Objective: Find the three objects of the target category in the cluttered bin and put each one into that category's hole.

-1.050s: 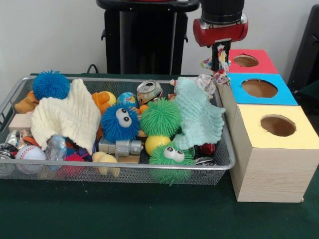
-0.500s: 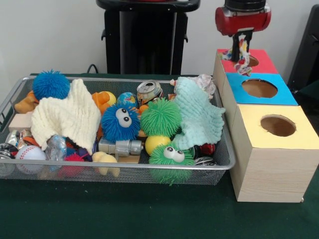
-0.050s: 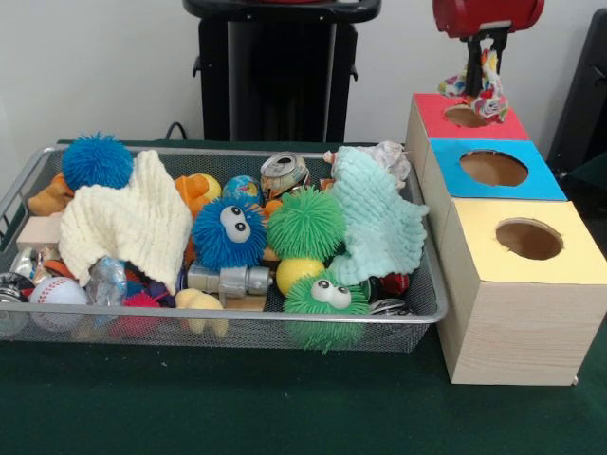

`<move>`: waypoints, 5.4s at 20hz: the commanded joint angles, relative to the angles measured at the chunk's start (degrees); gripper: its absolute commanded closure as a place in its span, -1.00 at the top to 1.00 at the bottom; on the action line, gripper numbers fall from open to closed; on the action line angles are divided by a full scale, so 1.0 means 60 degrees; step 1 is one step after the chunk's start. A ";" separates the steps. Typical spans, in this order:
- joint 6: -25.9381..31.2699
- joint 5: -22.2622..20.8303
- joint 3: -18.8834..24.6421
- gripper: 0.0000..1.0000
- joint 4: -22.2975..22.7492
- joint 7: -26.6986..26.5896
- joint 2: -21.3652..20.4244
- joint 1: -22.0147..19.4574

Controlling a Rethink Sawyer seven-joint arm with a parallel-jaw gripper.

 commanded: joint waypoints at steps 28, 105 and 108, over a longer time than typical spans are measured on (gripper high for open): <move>-0.4922 0.0086 -0.0271 -1.00 -0.0222 0.2188 0.2946 0.0999; -0.3187 -0.0116 -0.0028 -1.00 -0.2858 0.1412 0.3259 0.0802; -0.3235 -0.0143 -0.0019 -1.00 -0.2855 0.1399 0.3290 0.0783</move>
